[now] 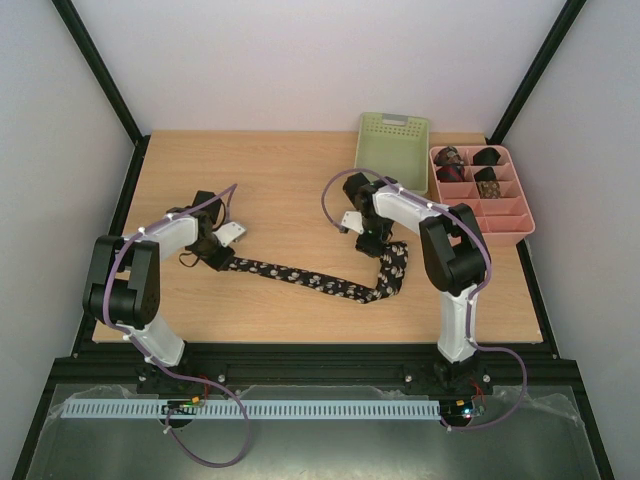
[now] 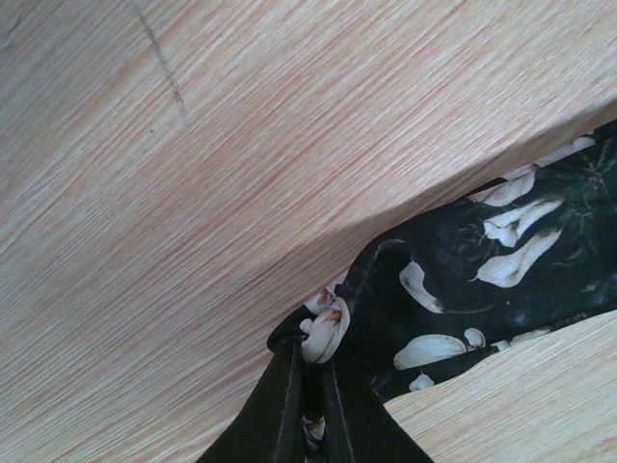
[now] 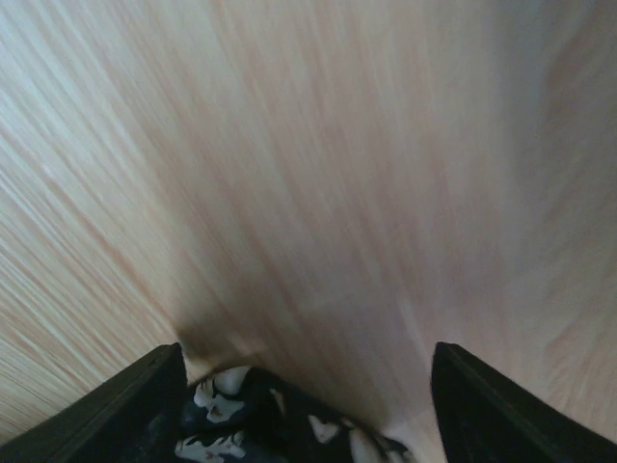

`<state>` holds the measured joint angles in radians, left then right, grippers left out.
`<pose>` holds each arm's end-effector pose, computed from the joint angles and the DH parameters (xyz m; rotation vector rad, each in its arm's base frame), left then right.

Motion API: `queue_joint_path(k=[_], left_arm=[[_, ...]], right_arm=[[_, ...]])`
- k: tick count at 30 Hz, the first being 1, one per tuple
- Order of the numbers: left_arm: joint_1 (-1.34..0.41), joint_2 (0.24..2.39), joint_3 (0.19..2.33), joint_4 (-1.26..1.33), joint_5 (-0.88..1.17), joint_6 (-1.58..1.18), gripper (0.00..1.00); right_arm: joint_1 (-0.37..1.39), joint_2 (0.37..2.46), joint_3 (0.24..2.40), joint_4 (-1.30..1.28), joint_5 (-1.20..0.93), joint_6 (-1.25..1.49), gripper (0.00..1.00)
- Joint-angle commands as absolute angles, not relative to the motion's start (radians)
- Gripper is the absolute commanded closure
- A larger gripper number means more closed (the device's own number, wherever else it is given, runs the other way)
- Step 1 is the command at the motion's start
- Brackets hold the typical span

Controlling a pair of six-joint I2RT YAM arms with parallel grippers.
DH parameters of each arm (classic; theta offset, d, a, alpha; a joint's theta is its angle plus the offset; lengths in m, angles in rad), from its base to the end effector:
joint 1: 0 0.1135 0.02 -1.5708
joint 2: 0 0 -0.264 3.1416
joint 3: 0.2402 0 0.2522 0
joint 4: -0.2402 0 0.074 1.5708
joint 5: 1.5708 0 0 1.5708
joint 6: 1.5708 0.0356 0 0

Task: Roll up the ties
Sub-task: Flatten out the tie at the center of the board.

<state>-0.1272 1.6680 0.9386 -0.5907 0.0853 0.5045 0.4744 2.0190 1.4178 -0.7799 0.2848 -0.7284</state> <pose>0.2926 -0.0405 0.1517 0.9090 2.7318 -0.0527 0.3522 0.1696 0.1561 -1.6392 2.4602 -0.4560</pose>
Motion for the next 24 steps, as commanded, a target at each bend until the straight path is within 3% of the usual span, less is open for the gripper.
queue_joint_path(k=[1, 7, 10, 18, 19, 23, 24], left_arm=[[-0.102, 1.684, 0.911, -0.592, 0.046, 0.492, 0.98], [-0.081, 1.701, 0.913, -0.598, 0.040, 0.489, 0.98], [-0.074, 1.706, 0.917, -0.604, 0.047, 0.481, 0.98], [-0.067, 1.713, 0.911, -0.616, 0.082, 0.466, 0.98], [-0.067, 1.716, 0.912, -0.618, 0.089, 0.466, 0.98], [-0.067, 1.723, 0.927, -0.628, 0.099, 0.466, 0.98], [-0.067, 1.723, 0.929, -0.628, 0.096, 0.467, 0.98]], right_arm=[[0.460, 1.877, 1.343, -0.859, 0.379, -0.788, 0.45], [0.383, 1.675, 1.283, -0.861, 0.408, -0.756, 0.89], [0.294, 1.541, 1.228, -0.833, 0.376, -0.740, 0.98], [0.122, 1.249, 0.948, -0.692, 0.259, -0.747, 0.99], [0.122, 1.257, 0.967, -0.712, 0.227, -0.715, 0.96], [0.124, 1.464, 1.260, -0.863, 0.039, -0.555, 0.46], [0.123, 1.532, 1.351, -0.908, -0.006, -0.530, 0.42]])
